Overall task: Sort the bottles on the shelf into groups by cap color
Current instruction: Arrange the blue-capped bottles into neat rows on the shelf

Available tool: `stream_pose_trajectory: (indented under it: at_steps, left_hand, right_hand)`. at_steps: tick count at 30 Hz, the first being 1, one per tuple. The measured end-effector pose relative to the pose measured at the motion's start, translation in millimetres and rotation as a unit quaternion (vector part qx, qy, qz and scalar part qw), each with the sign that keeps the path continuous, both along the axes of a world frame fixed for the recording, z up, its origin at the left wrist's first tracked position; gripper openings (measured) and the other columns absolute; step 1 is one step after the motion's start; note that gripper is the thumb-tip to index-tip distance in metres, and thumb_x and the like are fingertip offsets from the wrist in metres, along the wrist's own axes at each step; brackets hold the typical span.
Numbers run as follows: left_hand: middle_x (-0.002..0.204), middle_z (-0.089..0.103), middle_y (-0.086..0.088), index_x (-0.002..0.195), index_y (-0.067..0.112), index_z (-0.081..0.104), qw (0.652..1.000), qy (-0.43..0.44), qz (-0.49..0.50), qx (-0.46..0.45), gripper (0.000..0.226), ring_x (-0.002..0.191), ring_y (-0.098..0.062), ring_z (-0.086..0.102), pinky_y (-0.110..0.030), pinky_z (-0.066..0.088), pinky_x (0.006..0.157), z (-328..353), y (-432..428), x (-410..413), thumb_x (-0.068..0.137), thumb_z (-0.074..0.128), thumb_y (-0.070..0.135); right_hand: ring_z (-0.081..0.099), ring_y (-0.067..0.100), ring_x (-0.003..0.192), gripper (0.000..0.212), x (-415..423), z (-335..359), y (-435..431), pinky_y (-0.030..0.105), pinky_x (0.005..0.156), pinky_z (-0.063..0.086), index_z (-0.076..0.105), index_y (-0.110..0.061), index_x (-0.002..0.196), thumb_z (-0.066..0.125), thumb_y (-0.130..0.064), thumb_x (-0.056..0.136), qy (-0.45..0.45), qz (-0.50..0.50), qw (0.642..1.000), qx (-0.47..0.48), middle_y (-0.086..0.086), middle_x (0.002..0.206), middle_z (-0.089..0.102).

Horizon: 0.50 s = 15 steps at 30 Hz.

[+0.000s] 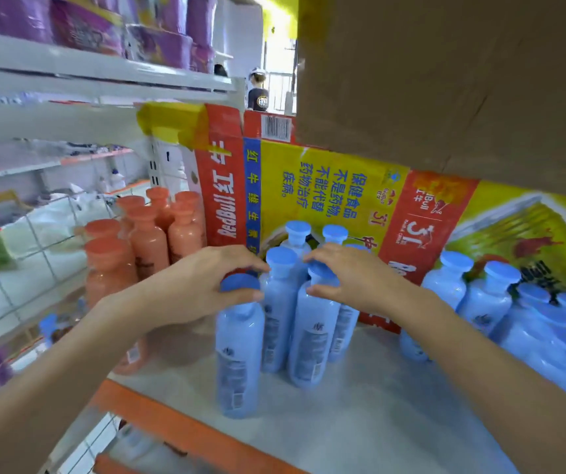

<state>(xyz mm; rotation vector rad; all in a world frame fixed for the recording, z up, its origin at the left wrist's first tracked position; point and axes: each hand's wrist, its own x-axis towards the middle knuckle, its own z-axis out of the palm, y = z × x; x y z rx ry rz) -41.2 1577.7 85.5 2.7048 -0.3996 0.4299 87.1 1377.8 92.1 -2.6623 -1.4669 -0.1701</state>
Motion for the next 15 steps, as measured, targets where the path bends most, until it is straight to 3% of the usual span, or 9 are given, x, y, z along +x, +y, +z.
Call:
stream_pose_trajectory:
  at_steps: [3,8,11,15]
  left_hand:
    - [0.105,0.054,0.023,0.114,0.025,0.060,1.000,0.019,-0.023,-0.009,0.060,0.098,0.014,0.048,-0.001,0.032,0.087,-5.6,6.0,1.3,0.072,0.048,0.067]
    - [0.105,0.047,0.033,0.118,0.027,0.058,0.999,0.017,-0.034,-0.035,0.052,0.101,0.016,0.045,-0.008,0.038,0.088,-14.0,9.3,3.7,0.073,0.061,0.054]
    - [0.115,0.051,0.017,0.122,0.025,0.056,0.997,0.018,-0.045,-0.055,0.046,0.107,0.007,0.046,-0.014,0.038,0.094,-17.1,11.0,3.0,0.079,0.064,0.040]
    - [0.114,0.055,0.010,0.121,0.020,0.058,0.996,0.007,-0.051,-0.069,0.041,0.107,0.001,0.050,-0.010,0.035,0.095,-18.4,13.5,3.8,0.081,0.068,0.026]
  right_hand:
    - [0.050,0.021,0.112,0.039,-3.5,-5.5,7.5,0.038,0.087,0.044,0.048,-0.022,0.121,0.058,-0.039,0.087,0.010,-0.033,0.999,0.021,-0.001,0.125,0.050]
    - [0.052,0.023,0.102,0.027,-9.7,-8.8,12.2,0.039,0.084,0.043,0.053,-0.023,0.111,0.058,-0.030,0.086,0.005,-0.080,0.996,0.046,0.002,0.111,0.051]
    - [0.053,0.022,0.100,0.022,-16.6,-6.1,14.6,0.039,0.083,0.044,0.055,-0.022,0.105,0.059,-0.027,0.084,-0.012,-0.100,0.994,0.041,0.002,0.107,0.055]
    - [0.055,0.022,0.101,0.024,-26.5,3.0,11.1,0.038,0.081,0.045,0.059,-0.023,0.104,0.063,-0.024,0.081,-0.018,-0.129,0.991,0.035,0.001,0.107,0.060]
